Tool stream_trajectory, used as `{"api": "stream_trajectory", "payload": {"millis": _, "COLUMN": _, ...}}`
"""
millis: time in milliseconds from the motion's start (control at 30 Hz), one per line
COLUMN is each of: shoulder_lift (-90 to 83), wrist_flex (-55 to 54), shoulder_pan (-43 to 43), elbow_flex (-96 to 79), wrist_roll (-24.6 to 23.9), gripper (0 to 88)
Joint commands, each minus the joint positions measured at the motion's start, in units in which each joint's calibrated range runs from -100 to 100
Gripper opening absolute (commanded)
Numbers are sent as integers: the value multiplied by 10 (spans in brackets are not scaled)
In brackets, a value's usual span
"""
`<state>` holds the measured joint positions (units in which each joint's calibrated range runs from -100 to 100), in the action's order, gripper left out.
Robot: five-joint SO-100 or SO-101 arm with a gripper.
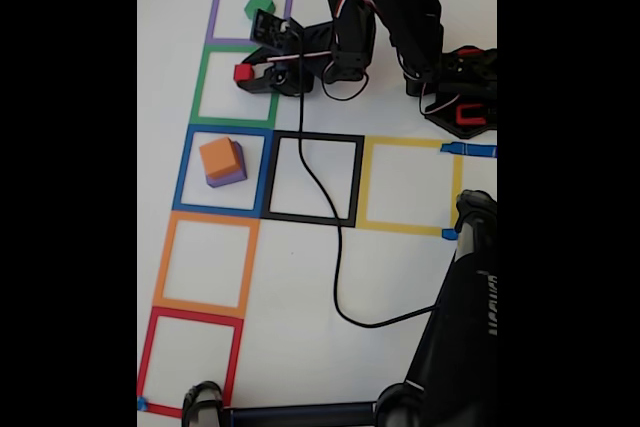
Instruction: Tower of hanoi
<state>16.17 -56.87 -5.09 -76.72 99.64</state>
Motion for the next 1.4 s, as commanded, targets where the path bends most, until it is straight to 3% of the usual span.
{"api": "stream_trajectory", "payload": {"millis": 0, "shoulder_lift": 0, "wrist_flex": -18, "shoulder_pan": 11, "elbow_flex": 12, "wrist_roll": 4, "gripper": 154}}
{"api": "stream_trajectory", "payload": {"millis": 167, "shoulder_lift": -1, "wrist_flex": -24, "shoulder_pan": 9, "elbow_flex": 12, "wrist_roll": 4, "gripper": 210}}
{"api": "stream_trajectory", "payload": {"millis": 333, "shoulder_lift": -42, "wrist_flex": -19, "shoulder_pan": 4, "elbow_flex": 4, "wrist_roll": 4, "gripper": 208}}
{"api": "stream_trajectory", "payload": {"millis": 467, "shoulder_lift": -131, "wrist_flex": 50, "shoulder_pan": 3, "elbow_flex": -6, "wrist_roll": 4, "gripper": 187}}
{"api": "stream_trajectory", "payload": {"millis": 733, "shoulder_lift": -390, "wrist_flex": 348, "shoulder_pan": -15, "elbow_flex": 1, "wrist_roll": 4, "gripper": 11}}
{"api": "stream_trajectory", "payload": {"millis": 1033, "shoulder_lift": -603, "wrist_flex": 735, "shoulder_pan": -56, "elbow_flex": 93, "wrist_roll": 4, "gripper": 11}}
{"api": "stream_trajectory", "payload": {"millis": 1367, "shoulder_lift": -676, "wrist_flex": 1266, "shoulder_pan": -142, "elbow_flex": 486, "wrist_roll": 4, "gripper": 10}}
